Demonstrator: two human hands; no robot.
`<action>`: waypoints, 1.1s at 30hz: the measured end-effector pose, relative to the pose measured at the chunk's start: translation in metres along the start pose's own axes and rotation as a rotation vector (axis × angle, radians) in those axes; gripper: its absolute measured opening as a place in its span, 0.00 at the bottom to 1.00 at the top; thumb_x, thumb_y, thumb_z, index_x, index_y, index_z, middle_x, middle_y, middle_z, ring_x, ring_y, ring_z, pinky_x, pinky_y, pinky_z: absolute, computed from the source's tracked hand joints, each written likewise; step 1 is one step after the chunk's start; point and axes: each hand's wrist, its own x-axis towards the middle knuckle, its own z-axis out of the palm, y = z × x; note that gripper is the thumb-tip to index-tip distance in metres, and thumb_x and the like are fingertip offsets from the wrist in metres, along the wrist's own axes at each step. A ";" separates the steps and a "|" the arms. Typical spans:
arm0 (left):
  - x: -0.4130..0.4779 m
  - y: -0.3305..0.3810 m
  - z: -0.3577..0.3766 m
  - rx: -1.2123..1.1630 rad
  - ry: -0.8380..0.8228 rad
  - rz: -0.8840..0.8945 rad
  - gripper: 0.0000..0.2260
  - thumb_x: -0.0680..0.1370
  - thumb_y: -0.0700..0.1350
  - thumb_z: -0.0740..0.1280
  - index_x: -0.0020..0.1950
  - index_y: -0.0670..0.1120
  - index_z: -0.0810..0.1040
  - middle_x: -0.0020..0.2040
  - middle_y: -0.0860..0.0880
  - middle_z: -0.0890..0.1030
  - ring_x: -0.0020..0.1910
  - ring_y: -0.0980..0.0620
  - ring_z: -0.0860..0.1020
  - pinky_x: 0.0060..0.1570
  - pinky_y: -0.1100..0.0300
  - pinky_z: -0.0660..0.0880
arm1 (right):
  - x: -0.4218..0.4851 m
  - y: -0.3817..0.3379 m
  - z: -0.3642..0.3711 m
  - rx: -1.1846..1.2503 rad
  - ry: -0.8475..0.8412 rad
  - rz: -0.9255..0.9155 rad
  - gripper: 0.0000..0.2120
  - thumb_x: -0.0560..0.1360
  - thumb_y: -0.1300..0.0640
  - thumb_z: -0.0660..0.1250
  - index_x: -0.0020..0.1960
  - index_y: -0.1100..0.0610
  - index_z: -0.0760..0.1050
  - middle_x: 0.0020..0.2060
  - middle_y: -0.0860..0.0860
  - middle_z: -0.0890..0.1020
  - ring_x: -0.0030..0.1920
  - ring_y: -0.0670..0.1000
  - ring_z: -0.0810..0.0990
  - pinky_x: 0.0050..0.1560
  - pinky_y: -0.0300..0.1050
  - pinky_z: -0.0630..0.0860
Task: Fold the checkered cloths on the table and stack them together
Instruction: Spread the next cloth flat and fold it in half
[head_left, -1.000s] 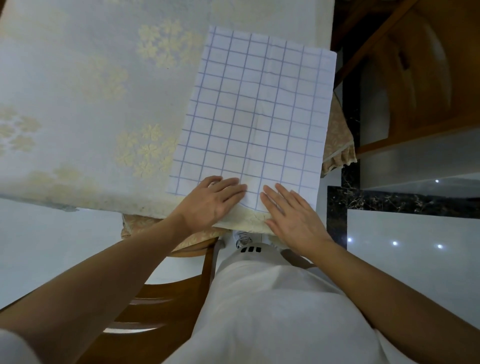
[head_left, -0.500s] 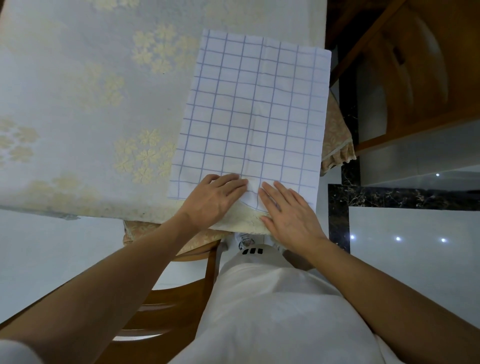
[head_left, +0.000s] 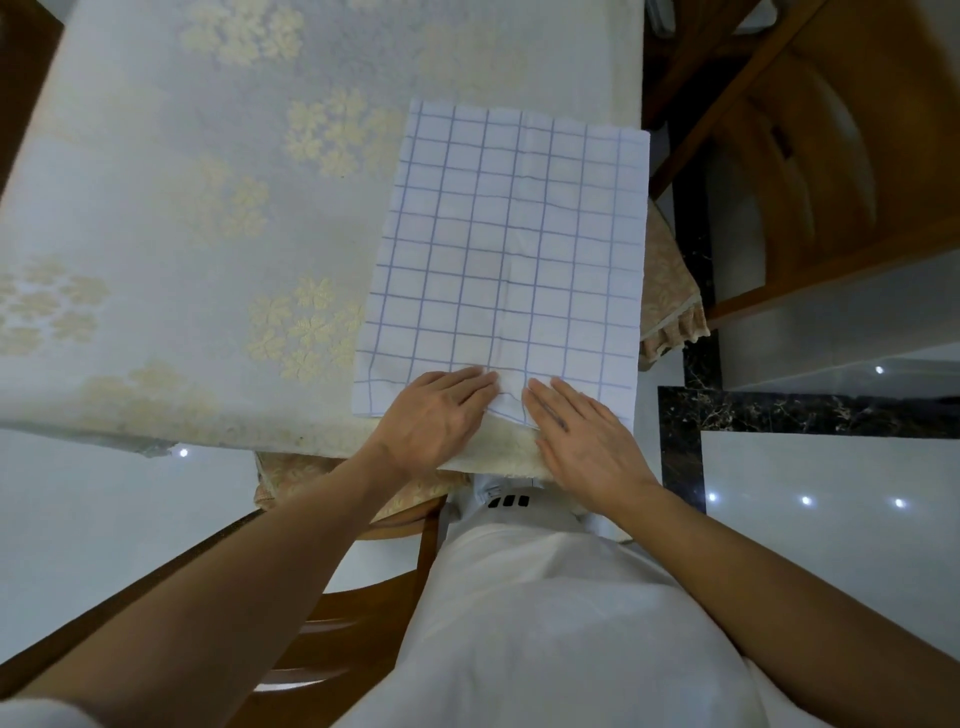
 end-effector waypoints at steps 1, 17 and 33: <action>-0.002 0.003 -0.001 -0.003 0.013 -0.006 0.16 0.82 0.43 0.58 0.66 0.41 0.78 0.65 0.44 0.80 0.65 0.45 0.78 0.57 0.50 0.78 | -0.002 0.003 -0.001 0.009 0.017 -0.019 0.25 0.79 0.56 0.61 0.75 0.59 0.67 0.73 0.54 0.71 0.73 0.57 0.70 0.67 0.55 0.73; -0.078 0.048 -0.008 -0.019 -0.063 -0.062 0.20 0.77 0.42 0.64 0.69 0.40 0.76 0.65 0.43 0.79 0.65 0.48 0.78 0.63 0.53 0.76 | -0.076 0.042 0.001 0.251 0.049 -0.070 0.35 0.67 0.73 0.75 0.72 0.56 0.72 0.69 0.50 0.76 0.71 0.55 0.72 0.63 0.53 0.76; -0.098 0.098 -0.053 0.104 0.023 -0.280 0.15 0.82 0.45 0.62 0.67 0.42 0.77 0.63 0.43 0.81 0.60 0.44 0.81 0.59 0.51 0.76 | -0.082 0.070 -0.032 0.256 0.205 -0.167 0.23 0.74 0.70 0.69 0.68 0.59 0.75 0.66 0.53 0.78 0.73 0.57 0.70 0.60 0.60 0.75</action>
